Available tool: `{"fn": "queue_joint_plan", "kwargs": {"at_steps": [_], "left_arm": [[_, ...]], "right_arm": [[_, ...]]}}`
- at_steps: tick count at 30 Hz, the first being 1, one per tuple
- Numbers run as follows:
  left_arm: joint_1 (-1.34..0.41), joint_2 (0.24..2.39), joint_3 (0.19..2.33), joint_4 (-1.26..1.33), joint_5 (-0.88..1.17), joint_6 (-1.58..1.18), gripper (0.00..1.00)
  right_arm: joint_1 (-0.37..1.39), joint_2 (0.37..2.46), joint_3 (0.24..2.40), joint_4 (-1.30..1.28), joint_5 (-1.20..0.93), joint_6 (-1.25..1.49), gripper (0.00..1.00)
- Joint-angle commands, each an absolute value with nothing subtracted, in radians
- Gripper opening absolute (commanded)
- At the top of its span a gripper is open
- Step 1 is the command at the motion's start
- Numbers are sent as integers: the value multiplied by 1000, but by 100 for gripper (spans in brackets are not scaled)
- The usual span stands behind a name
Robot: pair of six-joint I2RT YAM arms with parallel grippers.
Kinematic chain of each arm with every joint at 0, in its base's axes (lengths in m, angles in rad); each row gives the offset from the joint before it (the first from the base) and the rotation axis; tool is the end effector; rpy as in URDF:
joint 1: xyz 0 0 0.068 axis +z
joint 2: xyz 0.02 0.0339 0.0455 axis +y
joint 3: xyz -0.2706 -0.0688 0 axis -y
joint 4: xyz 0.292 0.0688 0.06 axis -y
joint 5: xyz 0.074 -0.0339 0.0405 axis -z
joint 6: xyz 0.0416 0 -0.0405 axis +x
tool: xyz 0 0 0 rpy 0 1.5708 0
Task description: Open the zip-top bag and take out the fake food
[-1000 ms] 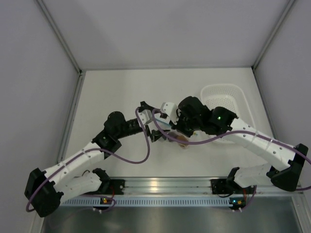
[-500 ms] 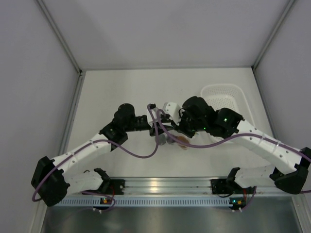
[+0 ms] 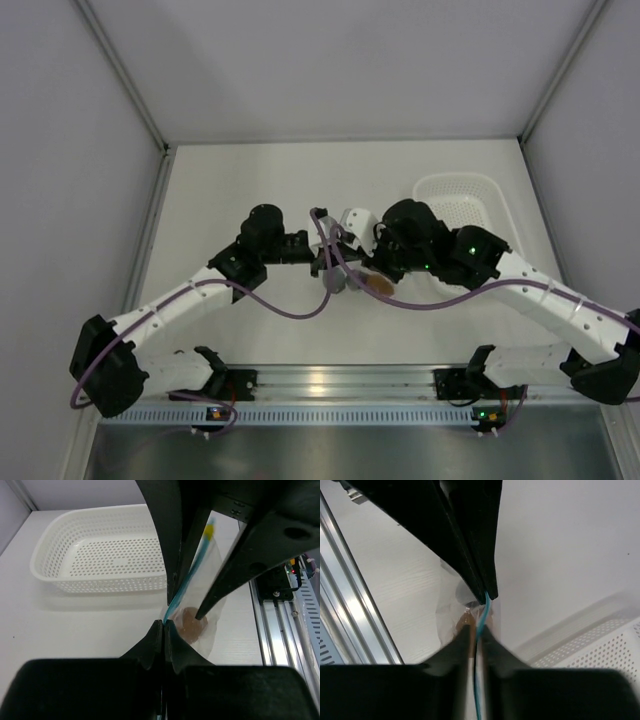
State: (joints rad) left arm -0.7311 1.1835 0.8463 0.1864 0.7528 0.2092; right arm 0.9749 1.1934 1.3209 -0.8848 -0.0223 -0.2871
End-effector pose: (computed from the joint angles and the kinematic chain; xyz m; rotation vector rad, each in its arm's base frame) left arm 0.2165 -0.2324 0.3084 1.2816 1.2506 -1.0234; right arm 0.1599 0.2375 0.3823 -1.3998 1.8967 0.3671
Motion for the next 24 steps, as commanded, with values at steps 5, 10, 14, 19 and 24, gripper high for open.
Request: {"fn": "queue_joint_plan", "kwargs": {"at_steps": [5,10,14,19,24], "left_arm": [[-733,1184,899,167,712,201,0],[-730,1143,904,167,692,170,0],[-730,1103,911,169,698,130,0],[-712,1083,928,202,710,45,0],[-700,1066,927,251,808,5,0]], "right_arm": [[996,1014,1200,-577,139,-219,46],[934,827,1080,-404,297,-59,59],[850,684,918,-310,246,37,73],[802,516,835,-304,91,89,93],[801,425,813,-284,5,132,88]]}}
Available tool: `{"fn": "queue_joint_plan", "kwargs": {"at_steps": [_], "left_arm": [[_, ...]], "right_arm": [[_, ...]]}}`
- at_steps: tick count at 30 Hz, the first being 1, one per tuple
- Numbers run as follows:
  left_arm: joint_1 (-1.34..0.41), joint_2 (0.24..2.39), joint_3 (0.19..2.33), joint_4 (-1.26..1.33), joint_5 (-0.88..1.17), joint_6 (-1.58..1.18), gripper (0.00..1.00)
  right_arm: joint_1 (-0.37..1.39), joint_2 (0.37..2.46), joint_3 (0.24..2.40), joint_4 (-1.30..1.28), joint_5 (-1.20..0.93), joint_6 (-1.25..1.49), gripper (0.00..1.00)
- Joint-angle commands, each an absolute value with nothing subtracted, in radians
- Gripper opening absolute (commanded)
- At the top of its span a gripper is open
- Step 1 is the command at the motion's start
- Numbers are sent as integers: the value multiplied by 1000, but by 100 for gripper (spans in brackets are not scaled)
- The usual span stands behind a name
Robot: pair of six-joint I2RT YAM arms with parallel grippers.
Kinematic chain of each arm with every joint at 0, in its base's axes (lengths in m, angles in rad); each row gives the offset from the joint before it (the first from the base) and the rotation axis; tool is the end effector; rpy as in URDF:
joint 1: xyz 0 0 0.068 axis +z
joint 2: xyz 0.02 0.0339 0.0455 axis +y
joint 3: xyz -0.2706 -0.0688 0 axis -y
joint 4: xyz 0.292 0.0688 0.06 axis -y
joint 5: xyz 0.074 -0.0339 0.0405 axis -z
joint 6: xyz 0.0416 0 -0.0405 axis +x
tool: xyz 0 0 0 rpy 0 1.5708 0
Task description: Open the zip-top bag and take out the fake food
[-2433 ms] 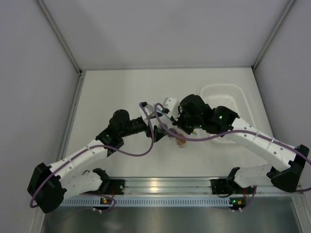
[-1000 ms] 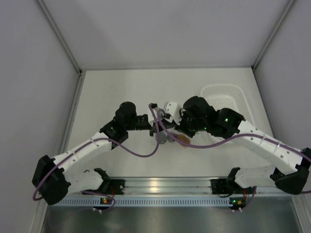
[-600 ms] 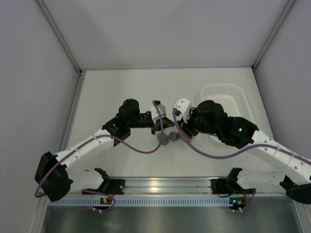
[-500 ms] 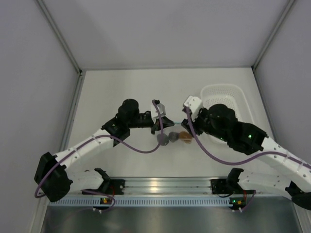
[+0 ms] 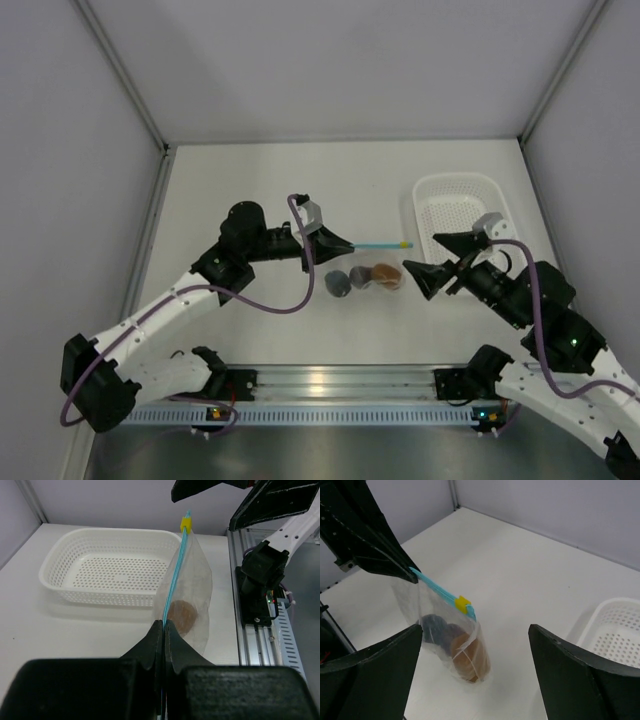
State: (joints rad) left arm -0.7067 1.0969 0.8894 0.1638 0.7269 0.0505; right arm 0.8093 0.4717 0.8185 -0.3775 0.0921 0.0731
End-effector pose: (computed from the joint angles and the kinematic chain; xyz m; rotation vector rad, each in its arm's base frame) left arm 0.2099 -0.2156 0.3482 1.1415 1.2813 -1.0780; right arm 0.1053 0.1049 0.3886 -0.5198 1.5506 0.6085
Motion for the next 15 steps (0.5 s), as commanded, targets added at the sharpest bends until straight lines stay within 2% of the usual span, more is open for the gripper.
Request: {"fn": "queue_joint_plan", "kwargs": {"at_steps": [1,2,4,9,15], "left_arm": [[-699,1063,927,258,833,3,0],[-699,1057,925,276,838,3,0],[-698,1051,925,287,844,-41,0],[-696,1040,923,333,894,-93,0],[-698,1034,919,364,942,-135,0]], "right_arm": [[801,417,810,-279,5,129,87],[801,411,807,-275,-62,129,86],[801,411,814,-279,-138,124,77],[802,419,807,-273,-158,132,62],[801,437,805,-238,-189,121,52]]}}
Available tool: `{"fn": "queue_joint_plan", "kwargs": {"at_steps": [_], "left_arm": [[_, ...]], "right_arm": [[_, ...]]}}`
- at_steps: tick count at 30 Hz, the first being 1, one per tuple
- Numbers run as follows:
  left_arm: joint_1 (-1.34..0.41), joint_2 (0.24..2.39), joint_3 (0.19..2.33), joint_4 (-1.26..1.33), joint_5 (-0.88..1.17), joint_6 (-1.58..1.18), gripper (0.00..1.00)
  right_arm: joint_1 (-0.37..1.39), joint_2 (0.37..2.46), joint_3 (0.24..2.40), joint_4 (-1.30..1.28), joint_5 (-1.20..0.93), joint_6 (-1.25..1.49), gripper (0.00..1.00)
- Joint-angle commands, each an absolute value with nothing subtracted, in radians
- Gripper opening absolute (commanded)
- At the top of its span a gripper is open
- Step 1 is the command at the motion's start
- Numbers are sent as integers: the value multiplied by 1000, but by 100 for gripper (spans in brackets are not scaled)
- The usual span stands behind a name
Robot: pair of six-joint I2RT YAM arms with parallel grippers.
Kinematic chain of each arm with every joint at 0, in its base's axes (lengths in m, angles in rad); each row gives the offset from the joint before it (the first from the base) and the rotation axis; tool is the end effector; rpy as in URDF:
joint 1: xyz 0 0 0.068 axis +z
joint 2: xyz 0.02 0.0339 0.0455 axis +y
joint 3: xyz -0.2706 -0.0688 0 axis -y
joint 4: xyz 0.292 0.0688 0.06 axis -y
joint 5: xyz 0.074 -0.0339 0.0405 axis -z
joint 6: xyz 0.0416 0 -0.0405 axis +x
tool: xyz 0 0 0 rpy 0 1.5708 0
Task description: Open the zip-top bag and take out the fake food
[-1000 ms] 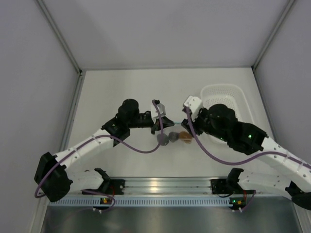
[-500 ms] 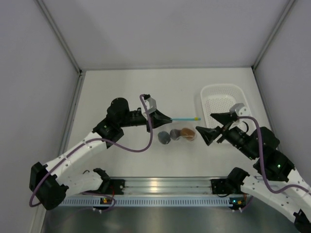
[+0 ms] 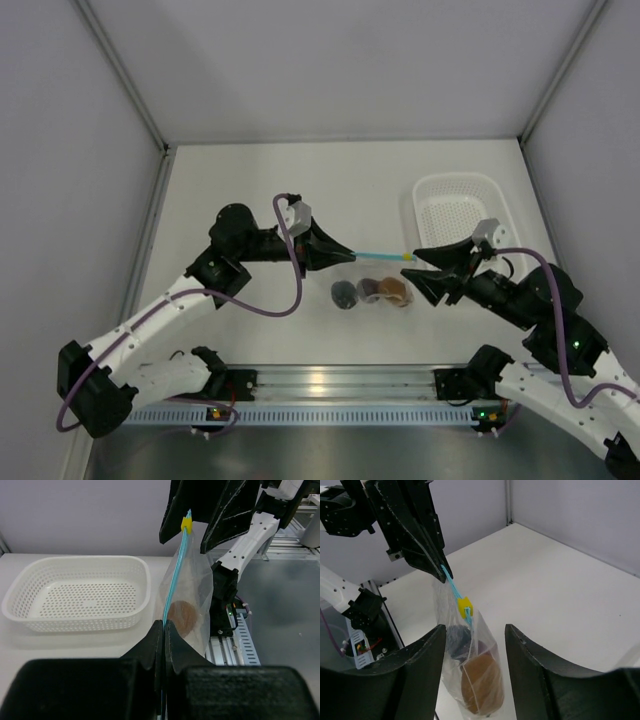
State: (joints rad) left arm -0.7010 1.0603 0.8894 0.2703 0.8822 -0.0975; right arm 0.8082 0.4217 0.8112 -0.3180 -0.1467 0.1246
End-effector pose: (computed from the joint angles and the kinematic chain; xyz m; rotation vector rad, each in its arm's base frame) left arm 0.1976 -0.2088 0.3690 1.1639 1.1706 -1.2652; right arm 0.0891 0.1020 0.3989 -0.6375 1.4253 0.8540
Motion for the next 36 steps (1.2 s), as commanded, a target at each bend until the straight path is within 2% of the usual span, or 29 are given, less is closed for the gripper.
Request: {"fn": "queue_joint_plan", "kwargs": {"at_steps": [1,5,9,12,14,15,20,22,23,25,26,28,30,36], "left_arm": [[-696,1031,919,368,942,-138,0],[-698,1012,908,403,951,-159,0],[-696,1005,904,410,950,-170,0],[-696,1006,904,410,954,-172,0],[-696,1015,902,410,956,-175,0],[-696,1019,902,410,956,-175,0],[-693,1058,905,405,960,-169,0],[-683,1071,914,364,942,-144,13],[-680,1080,925,347,931,-111,28],[-678,1091,937,310,902,-75,40],[-678,1101,945,299,899,-58,50],[-678,1114,954,299,896,-49,57],[-678,1141,979,298,899,-46,59],[-725,1250,1078,299,968,-31,59]], "right_arm": [[801,437,801,-229,-196,121,50],[801,457,802,-221,-238,114,47],[801,456,799,-213,-252,109,37],[802,453,802,-215,-271,95,22],[801,459,816,-221,-288,84,3],[801,462,821,-227,-290,74,0],[801,502,891,-342,-290,20,0],[801,538,925,-385,-287,9,0],[802,561,934,-414,-285,8,0],[801,577,949,-425,-281,18,0],[801,589,953,-433,-267,23,0],[801,597,959,-436,-264,28,0],[801,601,962,-437,-265,29,0],[801,638,979,-474,-238,20,0]]}}
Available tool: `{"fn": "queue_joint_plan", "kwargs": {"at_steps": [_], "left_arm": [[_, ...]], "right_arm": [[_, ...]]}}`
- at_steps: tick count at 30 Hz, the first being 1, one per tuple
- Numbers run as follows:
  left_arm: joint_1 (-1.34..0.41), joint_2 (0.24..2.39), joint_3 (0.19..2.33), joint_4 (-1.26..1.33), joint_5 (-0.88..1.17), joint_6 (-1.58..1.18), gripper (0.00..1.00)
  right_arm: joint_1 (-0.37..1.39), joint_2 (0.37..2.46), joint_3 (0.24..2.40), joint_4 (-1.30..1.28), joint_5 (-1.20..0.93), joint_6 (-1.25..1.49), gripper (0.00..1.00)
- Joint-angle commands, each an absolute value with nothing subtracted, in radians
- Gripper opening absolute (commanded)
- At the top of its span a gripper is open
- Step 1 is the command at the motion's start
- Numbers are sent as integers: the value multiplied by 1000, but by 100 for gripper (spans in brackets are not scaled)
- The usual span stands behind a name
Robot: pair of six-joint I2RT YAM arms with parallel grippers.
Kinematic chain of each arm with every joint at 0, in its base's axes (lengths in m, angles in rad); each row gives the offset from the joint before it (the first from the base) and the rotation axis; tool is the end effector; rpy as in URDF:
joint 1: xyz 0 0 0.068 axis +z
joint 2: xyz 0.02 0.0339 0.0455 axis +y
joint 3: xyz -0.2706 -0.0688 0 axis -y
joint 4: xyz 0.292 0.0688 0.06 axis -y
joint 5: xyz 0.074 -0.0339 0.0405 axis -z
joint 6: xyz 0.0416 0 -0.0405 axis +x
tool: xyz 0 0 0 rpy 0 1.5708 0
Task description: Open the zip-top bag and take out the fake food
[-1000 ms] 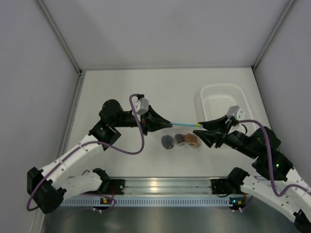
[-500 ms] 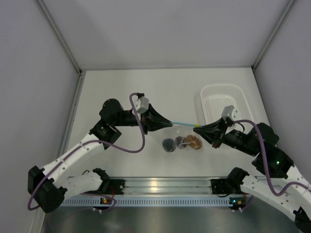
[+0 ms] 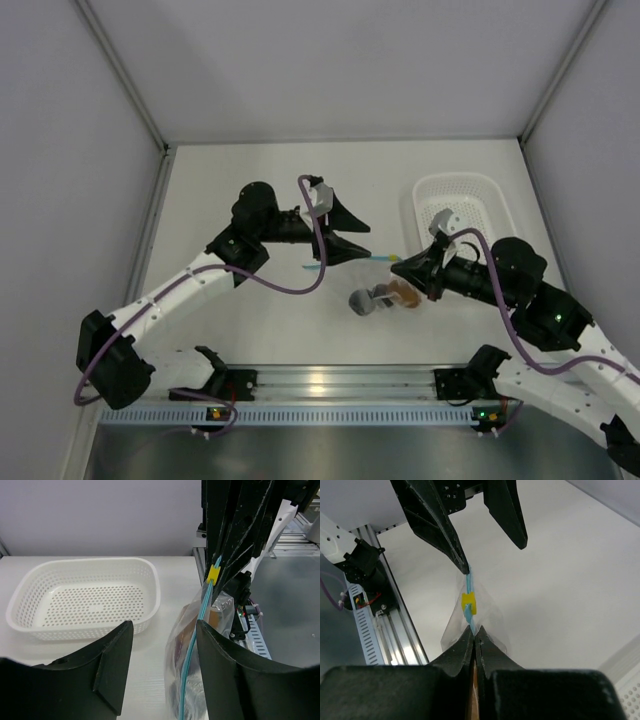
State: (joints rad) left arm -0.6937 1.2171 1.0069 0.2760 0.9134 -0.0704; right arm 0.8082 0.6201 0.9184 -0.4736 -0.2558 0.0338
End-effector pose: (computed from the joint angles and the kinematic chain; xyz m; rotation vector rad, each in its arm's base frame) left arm 0.2277 -0.2322 0.3716 1.1982 1.1756 -1.2695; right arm 0.1124 0.1329 0.3940 -0.8620 1.5982 0.8305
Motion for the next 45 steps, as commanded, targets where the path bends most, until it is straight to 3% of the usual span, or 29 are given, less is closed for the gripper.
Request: {"fn": "queue_joint_plan", "kwargs": {"at_steps": [1,6,14,29,34,38,45], "left_arm": [[-736,1261,1087,299,962,-25,58],[-790,1324,1138,298,972,-9,56],[-830,1365,1155,298,968,9,40],[-831,1275,1086,299,867,61,55],[-834,1270,1074,298,808,64,49],[-834,1275,1077,298,793,67,37],[-834,1287,1068,299,811,78,37]], "right_arm": [[802,646,982,-482,-229,20,0],[802,670,989,-494,-219,17,0],[802,675,989,-492,-204,17,0],[802,765,1038,-535,-37,121,0],[802,759,1029,-509,-72,121,0],[802,759,1032,-509,-91,124,0],[802,756,1035,-508,-104,135,0]]}}
